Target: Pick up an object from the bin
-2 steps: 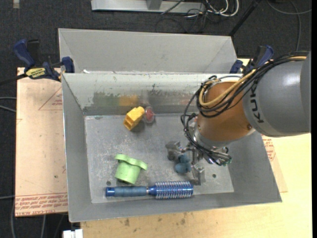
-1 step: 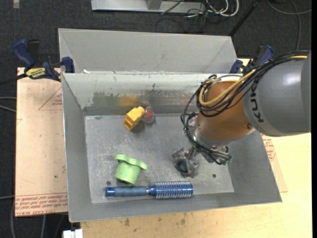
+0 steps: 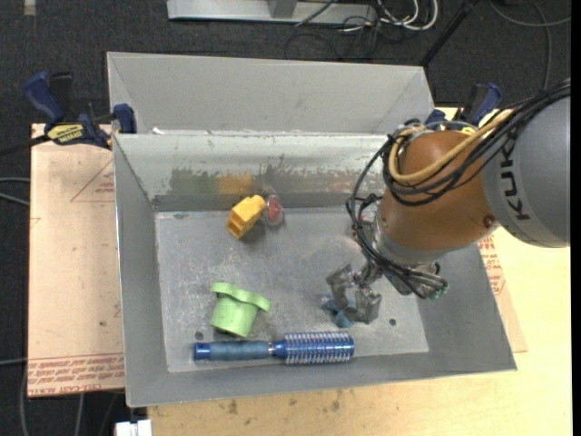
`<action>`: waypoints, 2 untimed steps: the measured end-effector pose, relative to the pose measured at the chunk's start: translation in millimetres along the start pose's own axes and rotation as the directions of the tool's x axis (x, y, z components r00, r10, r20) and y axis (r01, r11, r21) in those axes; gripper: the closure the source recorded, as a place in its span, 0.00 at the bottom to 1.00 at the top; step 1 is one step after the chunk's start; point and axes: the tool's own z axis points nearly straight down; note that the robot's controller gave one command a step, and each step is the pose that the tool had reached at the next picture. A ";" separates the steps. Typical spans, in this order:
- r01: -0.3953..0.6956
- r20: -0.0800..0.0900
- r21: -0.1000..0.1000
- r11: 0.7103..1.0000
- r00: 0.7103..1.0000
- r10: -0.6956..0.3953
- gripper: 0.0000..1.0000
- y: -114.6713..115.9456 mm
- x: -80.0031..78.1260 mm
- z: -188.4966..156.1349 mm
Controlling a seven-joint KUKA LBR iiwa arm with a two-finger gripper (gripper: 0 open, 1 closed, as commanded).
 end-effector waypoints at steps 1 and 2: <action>0.000 -0.004 -0.003 1.000 1.000 0.000 0.00 0.1 0.2 4.3; 0.008 -0.011 -0.008 1.000 1.000 -0.008 0.00 -7.1 10.0 79.5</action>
Offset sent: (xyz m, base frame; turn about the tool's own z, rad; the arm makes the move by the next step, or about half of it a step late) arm 0.0000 0.0000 0.0000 0.0000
